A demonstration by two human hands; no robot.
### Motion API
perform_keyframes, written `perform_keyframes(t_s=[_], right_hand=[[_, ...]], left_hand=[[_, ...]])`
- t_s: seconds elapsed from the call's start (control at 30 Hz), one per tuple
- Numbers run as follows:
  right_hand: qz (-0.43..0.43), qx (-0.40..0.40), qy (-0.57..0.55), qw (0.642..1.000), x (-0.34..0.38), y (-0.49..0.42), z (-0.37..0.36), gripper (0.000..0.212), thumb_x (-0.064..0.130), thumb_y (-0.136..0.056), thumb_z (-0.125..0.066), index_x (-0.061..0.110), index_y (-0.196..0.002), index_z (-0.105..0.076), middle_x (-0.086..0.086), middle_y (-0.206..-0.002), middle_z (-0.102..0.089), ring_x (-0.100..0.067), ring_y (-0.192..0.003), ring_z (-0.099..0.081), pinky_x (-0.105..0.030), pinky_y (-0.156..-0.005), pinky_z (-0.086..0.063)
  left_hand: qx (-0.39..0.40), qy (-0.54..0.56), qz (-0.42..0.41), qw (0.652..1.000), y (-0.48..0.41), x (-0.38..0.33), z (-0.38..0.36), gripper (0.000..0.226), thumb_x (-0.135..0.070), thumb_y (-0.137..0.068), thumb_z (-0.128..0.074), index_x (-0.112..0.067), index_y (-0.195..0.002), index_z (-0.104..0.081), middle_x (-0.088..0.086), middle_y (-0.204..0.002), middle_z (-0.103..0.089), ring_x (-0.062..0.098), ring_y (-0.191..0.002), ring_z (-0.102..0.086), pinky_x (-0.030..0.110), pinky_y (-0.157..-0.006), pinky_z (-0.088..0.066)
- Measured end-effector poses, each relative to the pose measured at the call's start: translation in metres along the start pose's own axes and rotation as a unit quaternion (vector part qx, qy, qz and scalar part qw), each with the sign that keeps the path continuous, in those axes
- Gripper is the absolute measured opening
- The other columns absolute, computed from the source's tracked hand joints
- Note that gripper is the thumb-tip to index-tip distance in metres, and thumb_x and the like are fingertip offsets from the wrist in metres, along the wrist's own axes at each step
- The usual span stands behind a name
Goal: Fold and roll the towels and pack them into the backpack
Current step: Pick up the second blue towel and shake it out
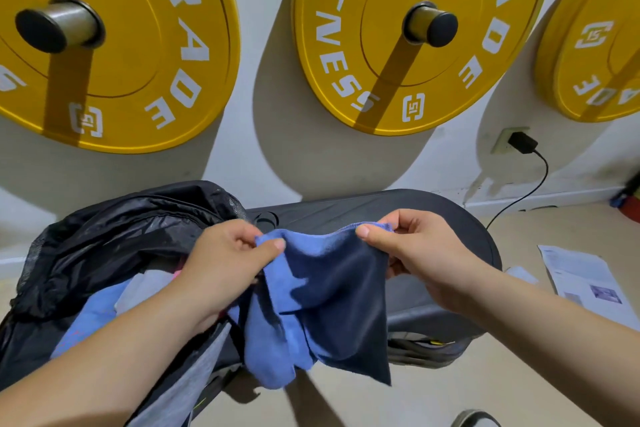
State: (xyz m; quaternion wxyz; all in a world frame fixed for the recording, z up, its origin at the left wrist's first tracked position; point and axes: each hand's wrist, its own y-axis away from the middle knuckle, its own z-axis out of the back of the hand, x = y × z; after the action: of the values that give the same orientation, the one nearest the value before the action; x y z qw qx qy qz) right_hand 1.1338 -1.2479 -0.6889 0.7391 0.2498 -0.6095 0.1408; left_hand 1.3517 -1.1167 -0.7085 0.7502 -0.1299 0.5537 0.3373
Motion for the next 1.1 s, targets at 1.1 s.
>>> perform_keyframes(t_s=[1.1], right_hand=[[-0.064, 0.137, -0.069, 0.986, 0.013, 0.025, -0.03, 0.018, 0.002, -0.087, -0.056, -0.008, -0.089, -0.072, -0.022, -0.08, -0.073, -0.038, -0.086, -0.074, -0.052, -0.092, -0.059]], left_hand=[[0.076, 0.025, -0.108, 0.991, 0.044, -0.026, -0.037, 0.009, -0.01, -0.08, -0.081, -0.018, -0.082, -0.079, 0.001, -0.079, -0.078, 0.021, -0.077, -0.073, 0.031, -0.073, -0.059]])
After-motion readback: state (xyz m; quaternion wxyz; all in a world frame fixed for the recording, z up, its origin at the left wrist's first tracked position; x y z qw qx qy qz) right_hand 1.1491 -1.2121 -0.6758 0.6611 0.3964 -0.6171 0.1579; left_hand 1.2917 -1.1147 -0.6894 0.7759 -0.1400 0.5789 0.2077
